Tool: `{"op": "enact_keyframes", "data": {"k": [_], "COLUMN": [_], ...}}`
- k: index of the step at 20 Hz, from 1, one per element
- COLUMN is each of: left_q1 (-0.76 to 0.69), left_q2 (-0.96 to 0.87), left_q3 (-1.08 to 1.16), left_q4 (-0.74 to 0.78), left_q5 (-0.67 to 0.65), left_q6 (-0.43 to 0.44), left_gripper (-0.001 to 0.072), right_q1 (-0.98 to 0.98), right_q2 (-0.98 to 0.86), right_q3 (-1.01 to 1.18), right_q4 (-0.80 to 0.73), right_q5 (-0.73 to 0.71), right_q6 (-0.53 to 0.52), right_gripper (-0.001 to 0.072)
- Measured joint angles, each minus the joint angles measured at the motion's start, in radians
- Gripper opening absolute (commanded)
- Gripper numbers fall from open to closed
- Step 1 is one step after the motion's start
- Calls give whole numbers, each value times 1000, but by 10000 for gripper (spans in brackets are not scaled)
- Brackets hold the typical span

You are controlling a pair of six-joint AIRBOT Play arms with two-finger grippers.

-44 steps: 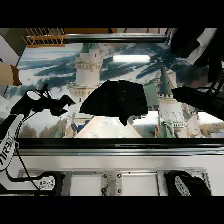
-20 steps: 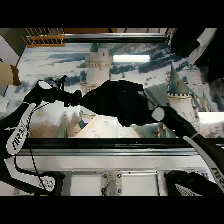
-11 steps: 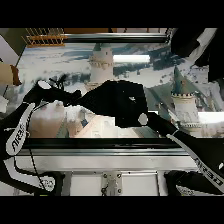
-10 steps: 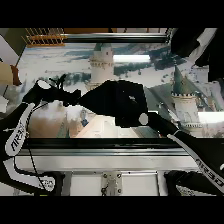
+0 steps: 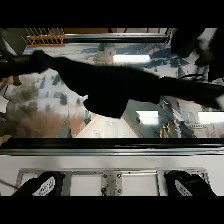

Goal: Fold the clothes and pants, and hang the long-sleeved shirts on hangers.

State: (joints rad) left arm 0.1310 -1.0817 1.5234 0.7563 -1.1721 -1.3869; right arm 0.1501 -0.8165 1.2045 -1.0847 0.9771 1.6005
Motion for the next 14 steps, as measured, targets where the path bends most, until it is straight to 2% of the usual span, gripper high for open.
{"op": "enact_keyframes", "data": {"k": [3, 7, 11, 14], "left_q1": [-32, -65, -74, -86], "left_q2": [174, 338, 397, 318], "left_q3": [91, 140, 80, -25], "left_q4": [-8, 4, 114, 154], "left_q5": [-4, -7, 3, 23], "left_q6": [-16, -87, -191, -225], "left_gripper": [23, 23, 23, 23], "right_q1": [-43, -61, -65, -65], "right_q2": [143, 254, 233, 130], "right_q3": [66, 95, 76, 17], "right_q4": [7, 17, 49, 74], "right_q5": [67, 182, 336, 388], "right_q6": [58, 203, 305, 302], "right_gripper": [15, 15, 14, 14]}}
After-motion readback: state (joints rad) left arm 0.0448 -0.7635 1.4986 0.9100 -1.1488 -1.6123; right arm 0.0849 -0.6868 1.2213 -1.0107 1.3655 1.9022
